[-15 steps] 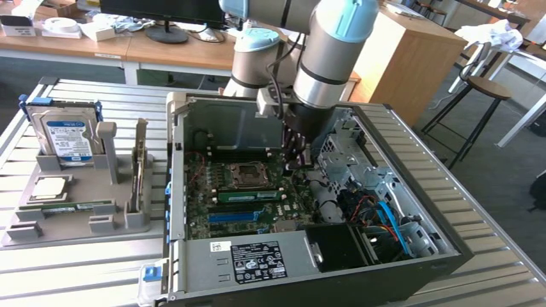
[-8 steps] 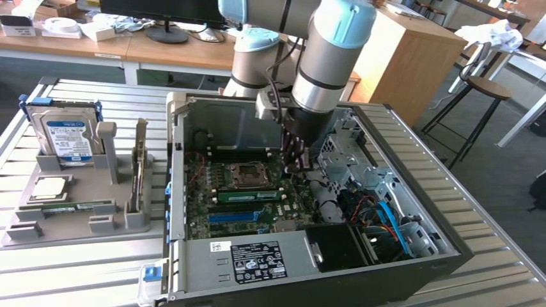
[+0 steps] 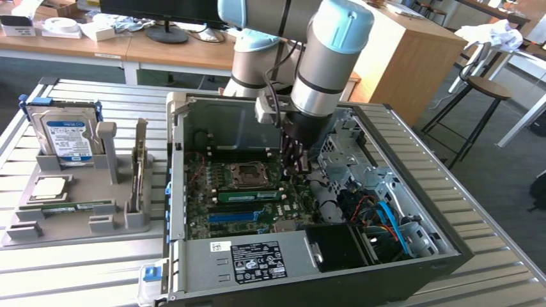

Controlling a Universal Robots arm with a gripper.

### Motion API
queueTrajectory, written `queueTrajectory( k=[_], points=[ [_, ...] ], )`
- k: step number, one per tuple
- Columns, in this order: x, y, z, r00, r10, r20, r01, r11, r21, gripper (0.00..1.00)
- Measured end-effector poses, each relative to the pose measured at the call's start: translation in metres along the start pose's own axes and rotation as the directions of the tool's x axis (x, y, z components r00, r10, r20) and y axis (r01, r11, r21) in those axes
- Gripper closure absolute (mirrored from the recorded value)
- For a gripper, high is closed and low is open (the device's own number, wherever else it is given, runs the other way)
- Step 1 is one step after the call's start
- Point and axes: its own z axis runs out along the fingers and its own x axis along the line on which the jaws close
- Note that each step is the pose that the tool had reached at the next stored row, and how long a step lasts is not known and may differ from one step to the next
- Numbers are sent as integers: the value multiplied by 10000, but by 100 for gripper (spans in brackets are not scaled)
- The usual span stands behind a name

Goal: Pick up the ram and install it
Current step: 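Press down the ram until it locks into place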

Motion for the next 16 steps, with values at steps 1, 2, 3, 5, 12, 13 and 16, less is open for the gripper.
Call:
queueTrajectory(
  k=[1,2,3,5,12,13,16],
  points=[
    [0,-1,41,10000,0,1,0,10000,1,90],
    [2,-1,59,10000,0,-4,0,10000,-1,90],
    [2,-1,59,10000,0,-3,0,10000,-1,90],
    [-1,-1,62,10000,1,2,-1,10000,1,90],
    [-44,0,65,10000,-1,0,1,10000,0,90],
    [-44,0,65,10000,0,0,0,10000,0,90],
    [-44,0,84,10000,0,1,0,10000,1,90]
  ],
)
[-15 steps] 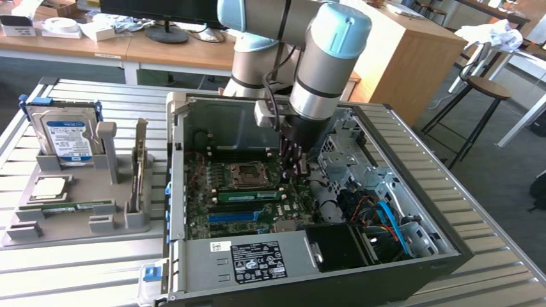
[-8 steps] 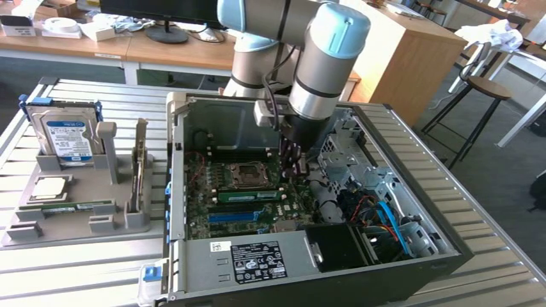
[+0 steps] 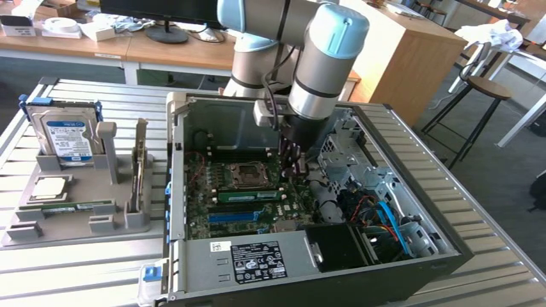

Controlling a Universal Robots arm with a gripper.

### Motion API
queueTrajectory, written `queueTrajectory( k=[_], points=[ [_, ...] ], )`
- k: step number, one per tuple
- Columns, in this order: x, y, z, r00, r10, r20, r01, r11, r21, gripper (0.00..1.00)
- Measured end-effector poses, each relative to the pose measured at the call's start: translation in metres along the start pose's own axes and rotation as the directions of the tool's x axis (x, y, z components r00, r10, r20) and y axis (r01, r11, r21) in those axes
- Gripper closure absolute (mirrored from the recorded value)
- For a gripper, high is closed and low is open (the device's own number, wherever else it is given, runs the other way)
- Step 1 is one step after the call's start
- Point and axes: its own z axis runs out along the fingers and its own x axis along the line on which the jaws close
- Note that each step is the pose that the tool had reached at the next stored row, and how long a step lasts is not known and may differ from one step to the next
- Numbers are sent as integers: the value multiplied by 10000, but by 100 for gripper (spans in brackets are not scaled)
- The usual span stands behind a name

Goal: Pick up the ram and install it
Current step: 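Press down the ram until it locks into place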

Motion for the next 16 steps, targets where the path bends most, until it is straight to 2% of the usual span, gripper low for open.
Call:
queueTrajectory(
  k=[8,16],
  points=[
    [2,-1,97,10000,0,1,0,10000,0,90],
    [3,-1,128,10000,1,0,-1,10000,0,90]
  ],
)
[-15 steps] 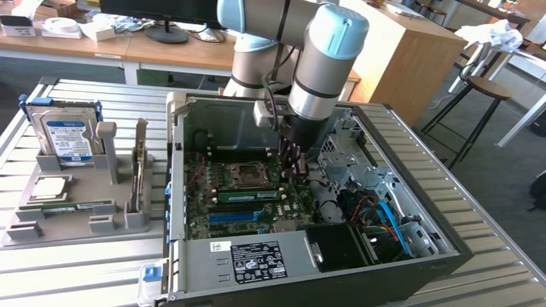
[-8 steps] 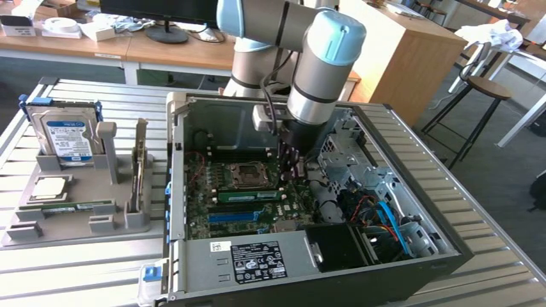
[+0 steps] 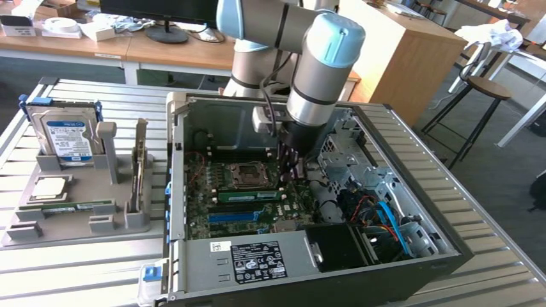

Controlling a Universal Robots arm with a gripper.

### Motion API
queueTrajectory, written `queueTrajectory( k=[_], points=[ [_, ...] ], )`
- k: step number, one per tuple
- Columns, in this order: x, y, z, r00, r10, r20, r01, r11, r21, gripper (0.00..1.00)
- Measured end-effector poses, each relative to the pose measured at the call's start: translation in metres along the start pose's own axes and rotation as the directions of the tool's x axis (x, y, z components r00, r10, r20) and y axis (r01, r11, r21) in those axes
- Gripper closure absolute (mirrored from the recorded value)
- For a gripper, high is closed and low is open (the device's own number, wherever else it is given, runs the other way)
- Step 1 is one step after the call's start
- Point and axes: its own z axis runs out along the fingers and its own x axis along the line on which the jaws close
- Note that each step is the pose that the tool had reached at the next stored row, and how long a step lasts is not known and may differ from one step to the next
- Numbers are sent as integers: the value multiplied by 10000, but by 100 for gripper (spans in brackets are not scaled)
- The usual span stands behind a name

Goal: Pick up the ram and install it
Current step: 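Press down the ram until it locks into place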

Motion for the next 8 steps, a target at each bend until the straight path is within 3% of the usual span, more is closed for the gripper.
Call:
queueTrajectory(
  k=[8],
  points=[
    [0,-1,31,10000,0,1,0,10000,1,90]
  ],
)
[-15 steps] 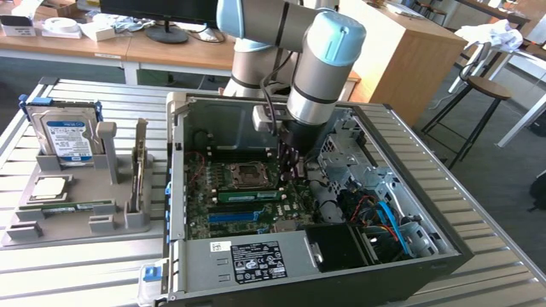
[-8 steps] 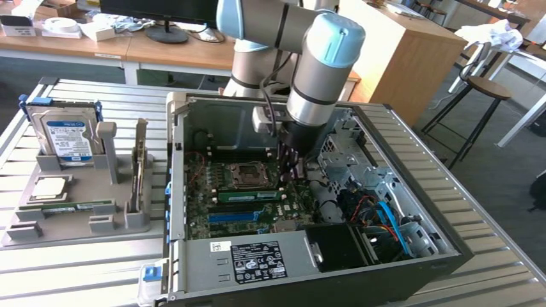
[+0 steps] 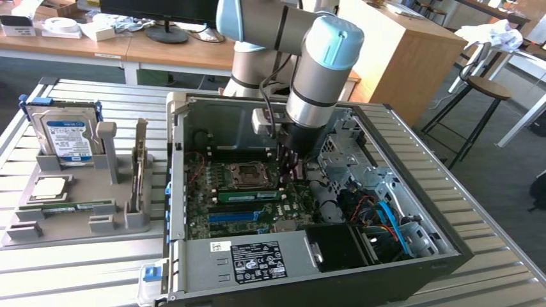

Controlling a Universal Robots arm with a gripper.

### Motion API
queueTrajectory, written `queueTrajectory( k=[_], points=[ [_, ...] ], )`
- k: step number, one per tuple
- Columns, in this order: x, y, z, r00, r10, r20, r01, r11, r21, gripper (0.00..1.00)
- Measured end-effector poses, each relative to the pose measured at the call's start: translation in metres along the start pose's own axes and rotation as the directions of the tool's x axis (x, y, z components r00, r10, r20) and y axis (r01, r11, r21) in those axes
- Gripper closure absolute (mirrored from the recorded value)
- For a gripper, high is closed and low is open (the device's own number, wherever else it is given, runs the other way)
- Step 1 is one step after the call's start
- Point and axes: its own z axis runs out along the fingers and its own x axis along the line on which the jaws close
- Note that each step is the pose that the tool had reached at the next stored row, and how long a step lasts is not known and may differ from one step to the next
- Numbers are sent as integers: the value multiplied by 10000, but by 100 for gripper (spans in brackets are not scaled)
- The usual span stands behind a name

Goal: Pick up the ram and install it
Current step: 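Press down the ram until it locks into place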

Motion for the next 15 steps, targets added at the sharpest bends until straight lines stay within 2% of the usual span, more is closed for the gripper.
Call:
queueTrajectory(
  k=[15],
  points=[
    [9,-6,21,10000,1,-2,-1,10000,-1,90]
  ],
)
